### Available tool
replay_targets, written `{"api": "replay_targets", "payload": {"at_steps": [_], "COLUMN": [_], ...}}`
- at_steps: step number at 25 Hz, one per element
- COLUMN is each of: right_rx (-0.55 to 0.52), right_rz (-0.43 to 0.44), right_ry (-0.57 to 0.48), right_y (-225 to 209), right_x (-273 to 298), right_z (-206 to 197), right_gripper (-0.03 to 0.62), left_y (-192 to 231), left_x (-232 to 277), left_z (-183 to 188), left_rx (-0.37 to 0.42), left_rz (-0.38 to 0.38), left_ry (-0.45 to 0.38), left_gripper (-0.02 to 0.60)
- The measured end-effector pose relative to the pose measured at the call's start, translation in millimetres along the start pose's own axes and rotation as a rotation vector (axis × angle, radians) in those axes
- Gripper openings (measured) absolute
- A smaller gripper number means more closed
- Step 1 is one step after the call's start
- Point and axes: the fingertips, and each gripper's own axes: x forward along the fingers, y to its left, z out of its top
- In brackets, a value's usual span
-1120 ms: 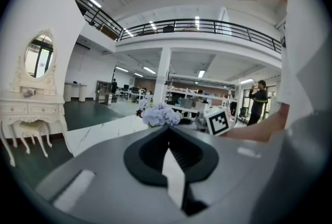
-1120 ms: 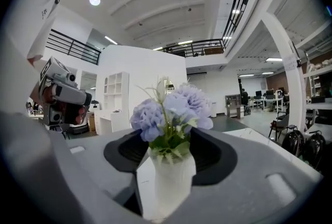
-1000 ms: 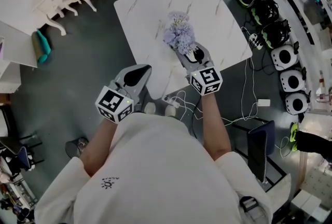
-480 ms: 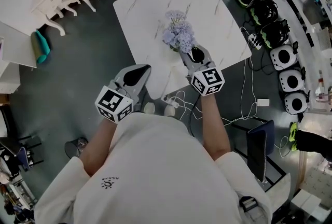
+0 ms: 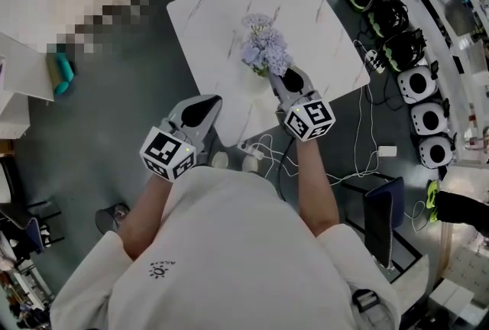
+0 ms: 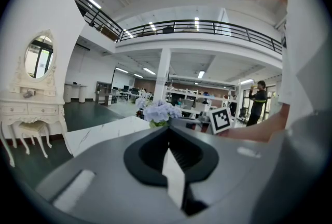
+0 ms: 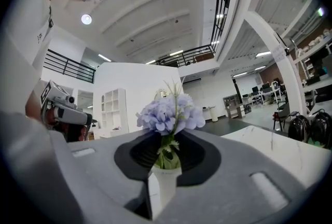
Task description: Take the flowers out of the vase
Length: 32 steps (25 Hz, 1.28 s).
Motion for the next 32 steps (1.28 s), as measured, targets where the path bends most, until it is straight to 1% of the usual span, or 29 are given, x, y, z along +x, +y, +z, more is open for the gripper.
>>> {"api": "replay_targets", "payload": {"at_steps": [7, 10, 15, 32], "right_rx": [0.001, 0.001, -0.004, 0.000], "right_rz": [0.006, 0.003, 0.006, 0.015], "right_ry": [-0.003, -0.010, -0.019, -0.074], "right_y": [3, 2, 3, 7], "right_x": [-2, -2, -2, 2], "right_z": [0, 2, 6, 31], "right_gripper": [0.069, 0.056, 0.052, 0.040], "left_y": [-1, -1, -1, 3], "left_x": [0, 1, 0, 1], "left_z": [-1, 0, 0, 2], "left_rx": [0.000, 0.001, 0.000, -0.003], "left_rz": [-0.005, -0.006, -0.008, -0.020], "left_ry": [0.003, 0.002, 0.002, -0.006], "left_gripper": [-0.011, -0.011, -0.012, -0.011]}}
